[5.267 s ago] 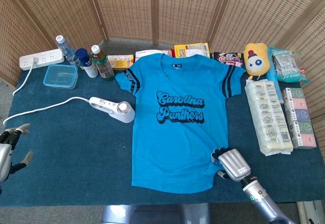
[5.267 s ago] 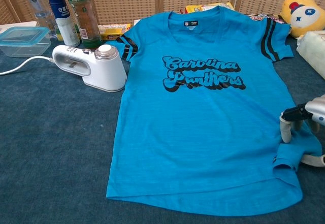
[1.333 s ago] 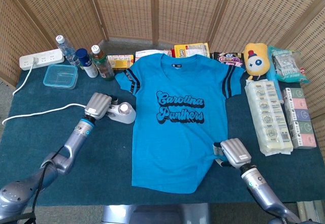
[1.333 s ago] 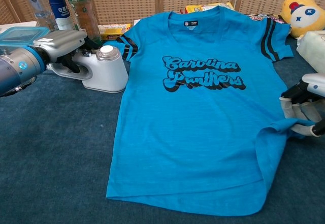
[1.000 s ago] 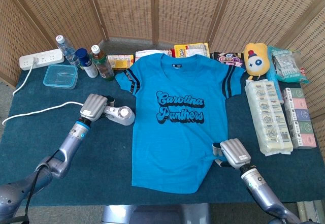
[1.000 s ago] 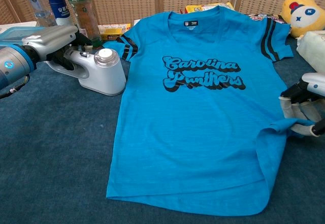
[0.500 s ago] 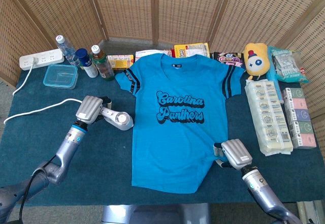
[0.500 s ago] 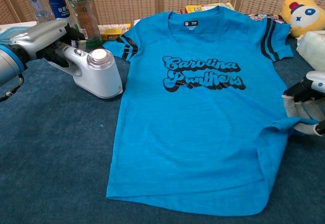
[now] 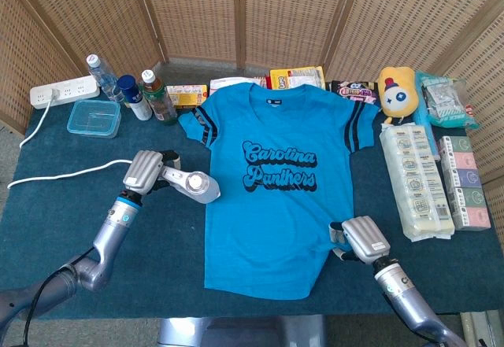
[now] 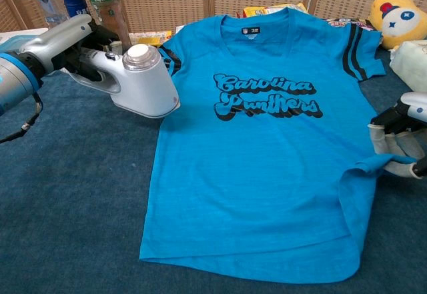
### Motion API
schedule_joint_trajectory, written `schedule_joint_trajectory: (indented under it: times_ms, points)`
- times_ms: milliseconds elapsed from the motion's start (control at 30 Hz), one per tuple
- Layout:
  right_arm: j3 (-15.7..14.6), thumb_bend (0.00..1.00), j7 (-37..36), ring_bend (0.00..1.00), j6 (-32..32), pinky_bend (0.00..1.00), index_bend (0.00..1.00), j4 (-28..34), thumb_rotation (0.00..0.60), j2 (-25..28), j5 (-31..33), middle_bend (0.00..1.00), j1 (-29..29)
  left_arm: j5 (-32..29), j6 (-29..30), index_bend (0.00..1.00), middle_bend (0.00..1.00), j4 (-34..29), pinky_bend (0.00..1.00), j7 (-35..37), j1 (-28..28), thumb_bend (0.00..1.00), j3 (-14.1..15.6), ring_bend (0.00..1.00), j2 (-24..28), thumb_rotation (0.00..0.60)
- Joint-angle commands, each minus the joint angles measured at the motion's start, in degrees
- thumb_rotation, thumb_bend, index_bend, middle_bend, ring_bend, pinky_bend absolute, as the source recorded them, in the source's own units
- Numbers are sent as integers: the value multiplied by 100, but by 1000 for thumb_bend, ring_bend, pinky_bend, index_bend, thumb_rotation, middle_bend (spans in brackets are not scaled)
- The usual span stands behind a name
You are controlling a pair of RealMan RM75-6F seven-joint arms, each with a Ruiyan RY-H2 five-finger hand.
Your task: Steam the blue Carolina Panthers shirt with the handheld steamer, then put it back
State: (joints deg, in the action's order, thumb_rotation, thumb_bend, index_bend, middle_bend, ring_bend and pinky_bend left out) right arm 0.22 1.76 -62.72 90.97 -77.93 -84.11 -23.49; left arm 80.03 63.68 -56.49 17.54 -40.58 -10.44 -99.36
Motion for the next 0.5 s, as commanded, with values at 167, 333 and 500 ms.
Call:
schedule_joint_trajectory:
  times_ms: [167, 333, 500]
  points:
    - [12, 539, -64, 720, -5, 862, 733, 7, 600, 5, -5, 693, -3, 10, -76, 715, 802, 105, 750, -347, -196, 494, -43, 713, -429, 600]
    - [15, 538, -101, 720, -26, 863, 734, 1, 600, 7, -20, 695, 2, 45, -100, 714, 802, 391, 749, -531, -355, 494, -65, 713, -825, 600]
    - [11, 539, -151, 721, -38, 863, 734, -15, 600, 29, -31, 696, 9, 73, -178, 714, 803, 658, 749, -662, -524, 495, -79, 713, -1194, 600]
